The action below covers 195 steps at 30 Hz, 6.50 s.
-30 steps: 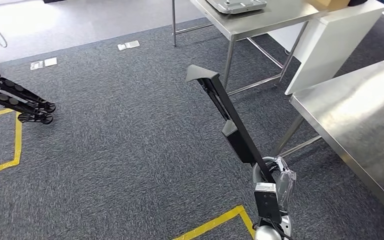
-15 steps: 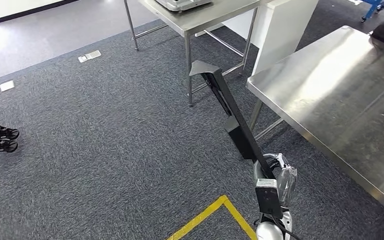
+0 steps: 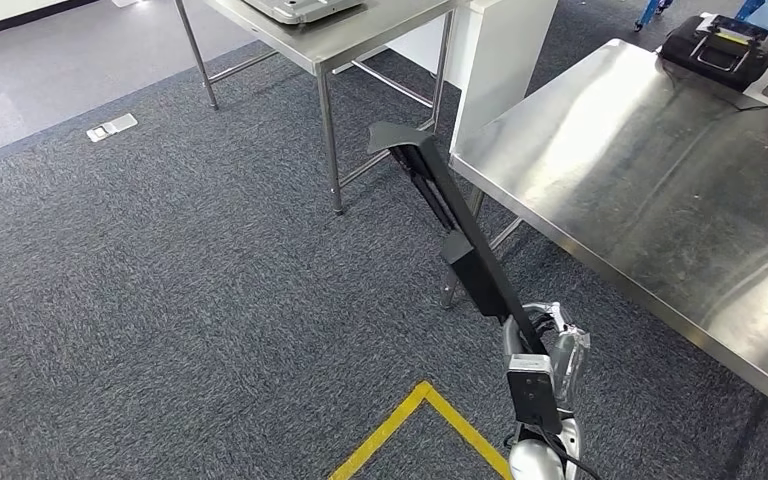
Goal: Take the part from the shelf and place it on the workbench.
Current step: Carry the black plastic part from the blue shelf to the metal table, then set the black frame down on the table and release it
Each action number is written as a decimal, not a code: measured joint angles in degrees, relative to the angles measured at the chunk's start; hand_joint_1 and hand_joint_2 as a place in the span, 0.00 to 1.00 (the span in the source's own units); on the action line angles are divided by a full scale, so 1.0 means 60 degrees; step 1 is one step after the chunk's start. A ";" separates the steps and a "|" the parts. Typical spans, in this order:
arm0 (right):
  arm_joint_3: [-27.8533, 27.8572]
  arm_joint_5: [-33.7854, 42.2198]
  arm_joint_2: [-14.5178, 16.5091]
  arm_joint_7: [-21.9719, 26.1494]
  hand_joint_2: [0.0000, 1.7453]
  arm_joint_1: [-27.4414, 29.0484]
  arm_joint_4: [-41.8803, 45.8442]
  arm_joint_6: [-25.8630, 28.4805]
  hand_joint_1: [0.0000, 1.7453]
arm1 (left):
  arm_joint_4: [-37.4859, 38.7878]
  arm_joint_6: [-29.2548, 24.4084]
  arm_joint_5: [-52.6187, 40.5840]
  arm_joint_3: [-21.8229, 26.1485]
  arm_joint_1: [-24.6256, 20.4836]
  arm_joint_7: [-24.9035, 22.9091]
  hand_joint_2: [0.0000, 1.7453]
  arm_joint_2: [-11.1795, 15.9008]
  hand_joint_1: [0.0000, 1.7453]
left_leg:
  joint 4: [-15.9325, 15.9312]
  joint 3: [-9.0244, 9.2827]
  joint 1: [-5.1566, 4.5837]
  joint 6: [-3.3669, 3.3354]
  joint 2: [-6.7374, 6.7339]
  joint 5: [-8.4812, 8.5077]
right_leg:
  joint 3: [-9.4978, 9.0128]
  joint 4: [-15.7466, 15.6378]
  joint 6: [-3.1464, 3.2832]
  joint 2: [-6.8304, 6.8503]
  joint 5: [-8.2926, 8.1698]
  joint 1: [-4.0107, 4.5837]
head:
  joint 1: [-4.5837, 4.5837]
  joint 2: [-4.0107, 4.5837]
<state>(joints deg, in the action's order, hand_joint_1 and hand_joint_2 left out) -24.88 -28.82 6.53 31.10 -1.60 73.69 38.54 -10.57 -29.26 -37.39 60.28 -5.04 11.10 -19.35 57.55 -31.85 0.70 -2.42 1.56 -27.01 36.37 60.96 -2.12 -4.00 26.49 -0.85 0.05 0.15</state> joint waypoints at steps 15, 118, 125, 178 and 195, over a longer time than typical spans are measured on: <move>0.0176 0.0786 -0.0210 0.0284 1.00 -0.0274 -0.0186 0.0158 1.00 | -0.0001 -0.0338 -0.0041 0.0016 -0.0030 0.0018 1.00 0.0001 0.00 | 0.0465 -0.0027 -0.0051 0.0331 -0.0937 -0.0503 | -0.0576 -0.0768 0.0192 0.0854 -0.0270 -0.0027 | -0.0011 0.0000; 0.1540 -0.8472 -0.0166 -0.5473 1.00 -0.9371 -0.8161 -0.2432 1.00 | -0.0012 0.1906 0.0154 0.0262 -0.0010 0.1165 1.00 0.0653 0.00 | -0.0100 -0.1480 -0.0126 0.0089 -0.0204 0.1427 | -0.1567 -0.0832 0.0381 0.0430 0.0596 0.0179 | -0.0044 0.0000; 0.1531 -0.8501 -0.0081 -0.5497 1.00 -0.9394 -0.8212 -0.2413 1.00 | -0.0012 0.1864 0.0162 0.0270 -0.0042 0.1151 1.00 0.0614 0.00 | -0.0337 -0.0672 -0.0076 -0.0175 -0.0183 0.0898 | 0.0138 0.1775 0.0052 0.0523 0.0704 0.0124 | -0.0046 0.0000; 0.1401 -0.8872 0.0398 -0.5751 0.00 -0.9247 -0.8492 -0.2704 0.00 | 0.0003 0.1434 0.0541 0.0744 -0.0113 0.0587 1.00 0.0468 0.00 | -0.0116 -0.0527 -0.0092 0.0007 -0.0015 0.0594 | -0.0498 -0.0896 0.0080 0.0534 -0.0403 0.0177 | -0.0002 0.0000; 0.1402 -0.8857 0.0423 -0.5715 0.00 -0.9245 -0.8517 -0.2788 0.00 | 0.0003 0.1514 0.0634 0.0898 -0.0113 0.0486 1.00 0.0467 0.00 | -0.0114 -0.0523 -0.0155 0.0005 -0.0010 0.0595 | -0.0497 -0.0896 0.0077 0.0535 -0.0405 0.0165 | -0.0003 0.0000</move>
<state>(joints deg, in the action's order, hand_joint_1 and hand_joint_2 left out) -16.47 -81.96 9.07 -3.19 -57.07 22.58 21.82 -10.56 -20.18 -33.59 65.67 -5.72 14.02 -16.55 56.87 -34.99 -0.24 -2.39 1.50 -23.44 33.39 55.59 -1.66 -0.80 24.07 0.14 0.03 0.15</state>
